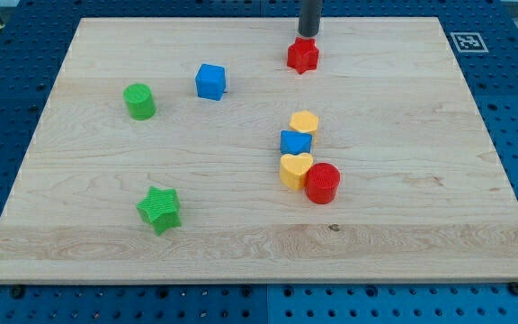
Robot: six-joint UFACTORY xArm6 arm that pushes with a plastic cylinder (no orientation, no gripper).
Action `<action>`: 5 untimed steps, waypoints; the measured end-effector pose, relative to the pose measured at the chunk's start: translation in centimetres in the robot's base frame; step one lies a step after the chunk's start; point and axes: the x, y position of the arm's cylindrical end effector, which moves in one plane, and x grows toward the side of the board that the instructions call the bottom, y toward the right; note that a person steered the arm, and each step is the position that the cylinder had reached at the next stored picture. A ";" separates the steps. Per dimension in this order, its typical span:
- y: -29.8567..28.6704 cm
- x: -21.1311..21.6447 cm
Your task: Slide the red star close to the top side of the yellow hexagon
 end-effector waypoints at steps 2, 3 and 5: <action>-0.4 2.0; -0.8 2.3; -0.6 3.1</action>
